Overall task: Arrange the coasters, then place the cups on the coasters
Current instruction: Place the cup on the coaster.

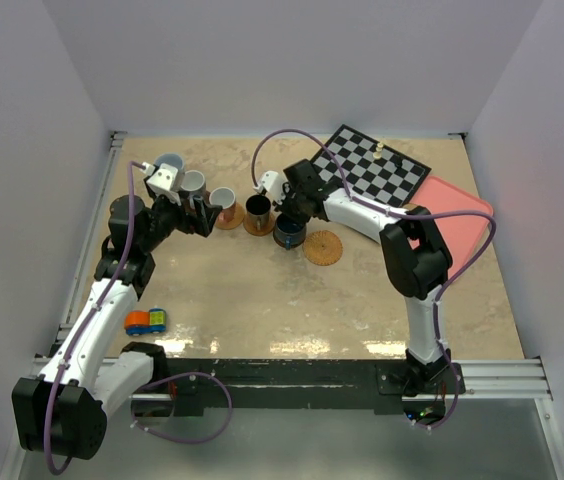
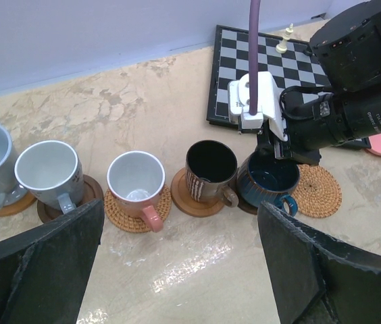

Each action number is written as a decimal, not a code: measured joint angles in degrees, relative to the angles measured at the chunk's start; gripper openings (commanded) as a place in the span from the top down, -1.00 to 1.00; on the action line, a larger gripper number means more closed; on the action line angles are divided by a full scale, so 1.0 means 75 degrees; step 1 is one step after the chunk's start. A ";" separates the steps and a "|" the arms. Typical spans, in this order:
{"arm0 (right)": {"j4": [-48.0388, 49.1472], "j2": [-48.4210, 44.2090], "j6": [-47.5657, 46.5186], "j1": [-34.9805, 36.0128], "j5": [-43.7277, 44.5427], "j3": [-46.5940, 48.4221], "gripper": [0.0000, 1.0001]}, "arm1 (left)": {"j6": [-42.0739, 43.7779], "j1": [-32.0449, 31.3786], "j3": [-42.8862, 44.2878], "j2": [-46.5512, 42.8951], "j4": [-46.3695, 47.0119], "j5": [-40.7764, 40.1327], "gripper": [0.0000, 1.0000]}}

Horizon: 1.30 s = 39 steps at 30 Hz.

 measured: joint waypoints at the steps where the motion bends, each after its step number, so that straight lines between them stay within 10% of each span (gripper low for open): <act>1: 0.0003 0.0000 0.0000 0.0000 0.0000 0.0000 1.00 | -0.0003 0.0000 0.0000 0.0000 0.0000 0.0003 -1.00; 15: 0.0076 0.0000 -0.0105 0.0000 0.0000 -0.0076 1.00 | 0.0000 0.0000 0.0000 0.0038 0.0000 0.0050 -1.00; 39: 0.0321 0.0000 -0.0172 0.0000 0.0224 -0.0117 0.15 | 0.0000 0.0000 0.0000 0.0073 0.0000 0.0067 -1.00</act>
